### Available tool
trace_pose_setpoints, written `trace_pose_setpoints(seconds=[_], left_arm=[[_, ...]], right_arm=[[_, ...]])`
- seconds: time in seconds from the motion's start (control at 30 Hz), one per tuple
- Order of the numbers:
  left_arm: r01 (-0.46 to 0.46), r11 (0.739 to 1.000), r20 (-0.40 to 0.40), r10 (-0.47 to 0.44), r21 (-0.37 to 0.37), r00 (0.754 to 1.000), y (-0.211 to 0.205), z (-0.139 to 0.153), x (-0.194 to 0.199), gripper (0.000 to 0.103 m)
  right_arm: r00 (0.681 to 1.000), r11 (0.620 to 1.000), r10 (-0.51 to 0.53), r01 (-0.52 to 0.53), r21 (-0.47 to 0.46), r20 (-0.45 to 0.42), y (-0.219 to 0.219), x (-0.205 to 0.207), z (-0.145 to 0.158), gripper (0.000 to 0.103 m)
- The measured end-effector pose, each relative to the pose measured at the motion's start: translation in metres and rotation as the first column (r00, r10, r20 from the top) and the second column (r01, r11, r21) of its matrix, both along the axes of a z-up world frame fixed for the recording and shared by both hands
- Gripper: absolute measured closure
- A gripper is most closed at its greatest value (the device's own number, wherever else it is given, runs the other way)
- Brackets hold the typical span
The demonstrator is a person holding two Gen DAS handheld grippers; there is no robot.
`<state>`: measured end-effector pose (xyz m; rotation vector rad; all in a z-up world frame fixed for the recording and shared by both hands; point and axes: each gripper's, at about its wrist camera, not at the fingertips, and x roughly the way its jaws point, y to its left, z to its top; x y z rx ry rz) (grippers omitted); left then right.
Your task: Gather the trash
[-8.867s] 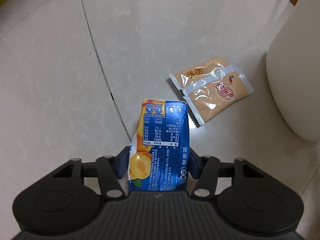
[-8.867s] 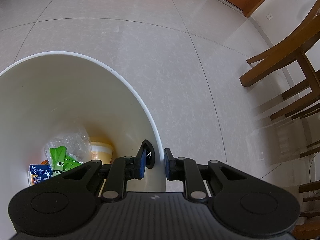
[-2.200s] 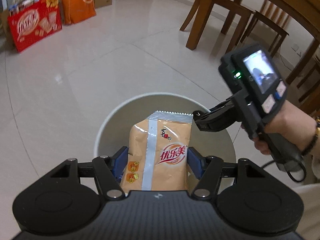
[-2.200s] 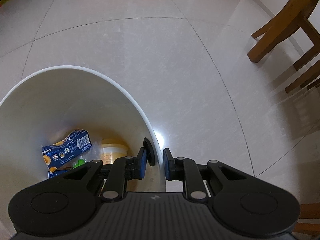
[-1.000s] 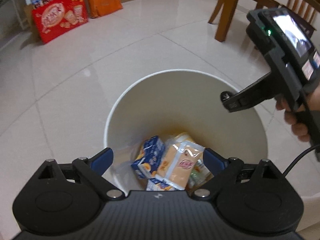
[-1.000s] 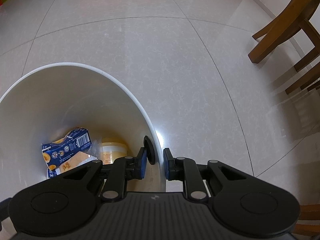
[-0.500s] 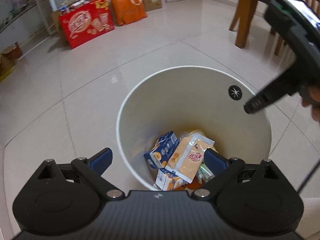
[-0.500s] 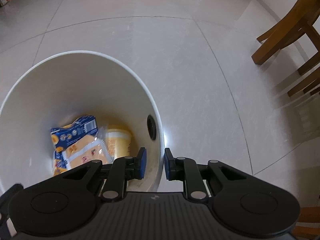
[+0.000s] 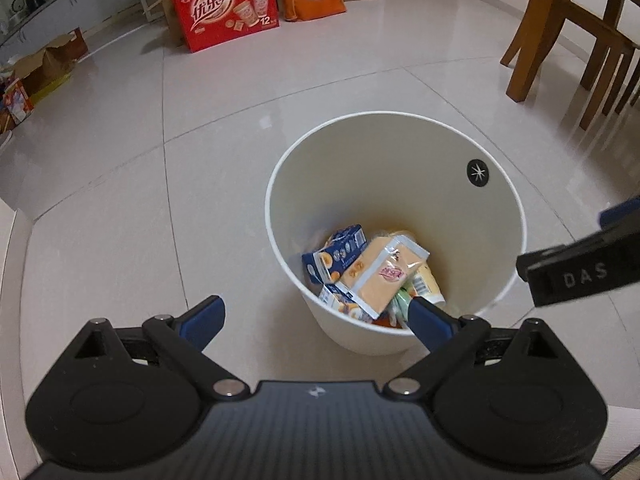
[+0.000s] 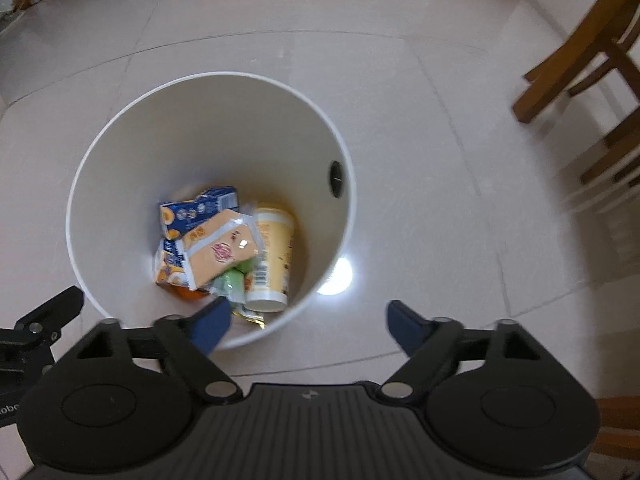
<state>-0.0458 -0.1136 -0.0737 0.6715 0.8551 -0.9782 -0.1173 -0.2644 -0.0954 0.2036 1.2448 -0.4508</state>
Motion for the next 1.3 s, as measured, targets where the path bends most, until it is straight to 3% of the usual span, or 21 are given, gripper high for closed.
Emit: trace_pose_setpoints(seconds=[0.1, 0.23, 0.4, 0.7, 1.3], left_arm=[[-0.037, 0.999, -0.026, 0.037, -0.009, 0.999, 0.007, 0.007, 0.001, 0.005], [-0.075, 0.997, -0.067, 0.075, -0.009, 0.995, 0.015, 0.016, 0.004, 0.005], [-0.106, 0.994, -0.013, 0.106, 0.008, 0.994, 0.021, 0.026, 0.001, 0.005], [-0.109, 0.994, -0.065, 0.111, 0.027, 0.992, 0.025, 0.038, 0.002, 0.005], [-0.108, 0.993, -0.027, 0.109, 0.053, 0.994, 0.022, 0.039, -0.004, 0.002]], right_arm=[[0.999, 0.999, -0.032, 0.032, -0.022, -0.004, 0.009, -0.012, 0.010, 0.000], [0.998, 0.998, -0.069, 0.069, -0.005, 0.001, 0.021, -0.028, 0.023, 0.000], [0.995, 0.995, -0.099, 0.099, 0.019, 0.021, 0.033, -0.042, 0.036, 0.000], [0.991, 0.992, -0.114, 0.110, 0.056, 0.069, 0.047, -0.053, 0.053, 0.000], [0.990, 0.992, -0.120, 0.117, 0.042, 0.070, 0.043, -0.055, 0.059, 0.000]])
